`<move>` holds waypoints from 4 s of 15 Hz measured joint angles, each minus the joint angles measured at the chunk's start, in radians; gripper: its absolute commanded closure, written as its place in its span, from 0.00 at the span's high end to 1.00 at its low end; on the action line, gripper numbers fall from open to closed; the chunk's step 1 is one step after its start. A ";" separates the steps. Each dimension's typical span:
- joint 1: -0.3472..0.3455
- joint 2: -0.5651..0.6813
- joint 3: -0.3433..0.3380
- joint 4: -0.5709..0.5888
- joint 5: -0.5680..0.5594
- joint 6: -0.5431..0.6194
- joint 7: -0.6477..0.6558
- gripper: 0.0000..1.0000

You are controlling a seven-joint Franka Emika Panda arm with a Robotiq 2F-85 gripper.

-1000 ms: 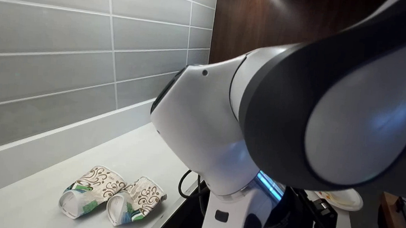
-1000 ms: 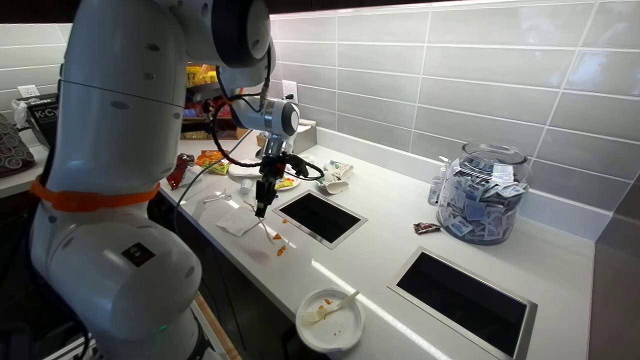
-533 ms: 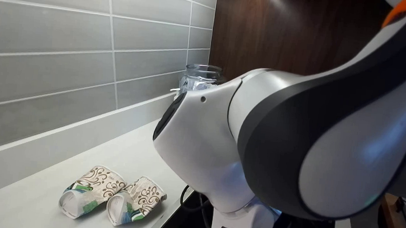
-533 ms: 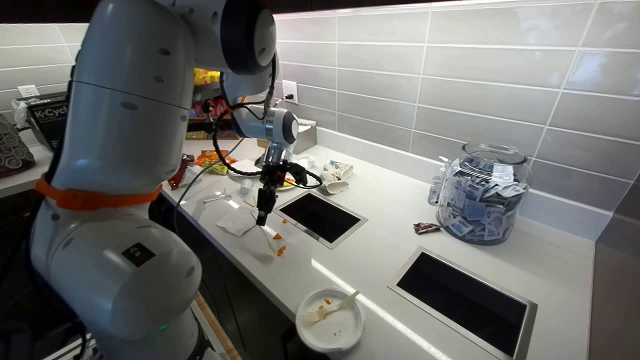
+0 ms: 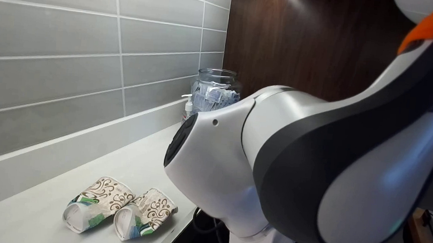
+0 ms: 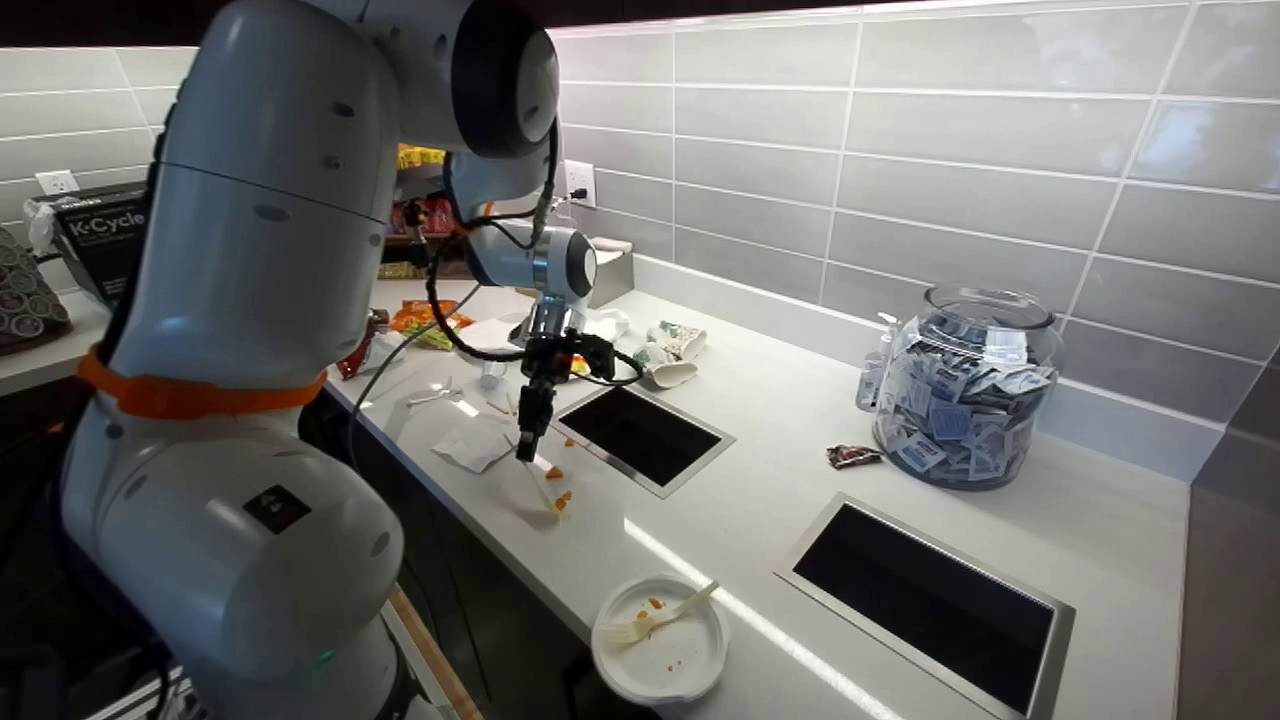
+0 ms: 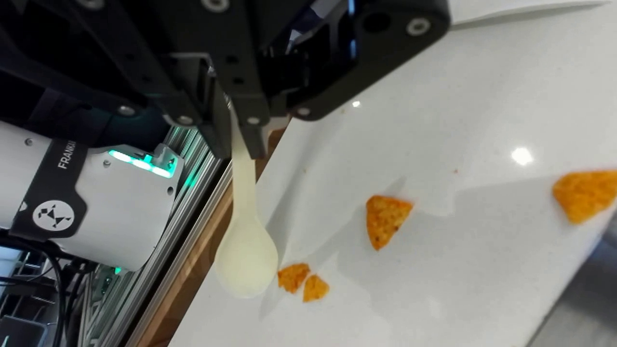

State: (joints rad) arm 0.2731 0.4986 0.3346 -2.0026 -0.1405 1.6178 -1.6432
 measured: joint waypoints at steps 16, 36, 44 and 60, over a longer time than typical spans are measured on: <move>-0.005 0.023 0.001 0.036 0.007 0.000 -0.026 0.03; 0.005 0.087 -0.015 0.164 -0.055 0.004 0.032 0.03; 0.010 0.110 -0.015 0.213 -0.093 0.008 0.050 0.03; 0.039 0.073 -0.019 0.216 -0.147 0.053 0.171 0.03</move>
State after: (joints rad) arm 0.3125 0.5718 0.3161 -1.7868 -0.2873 1.6710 -1.4721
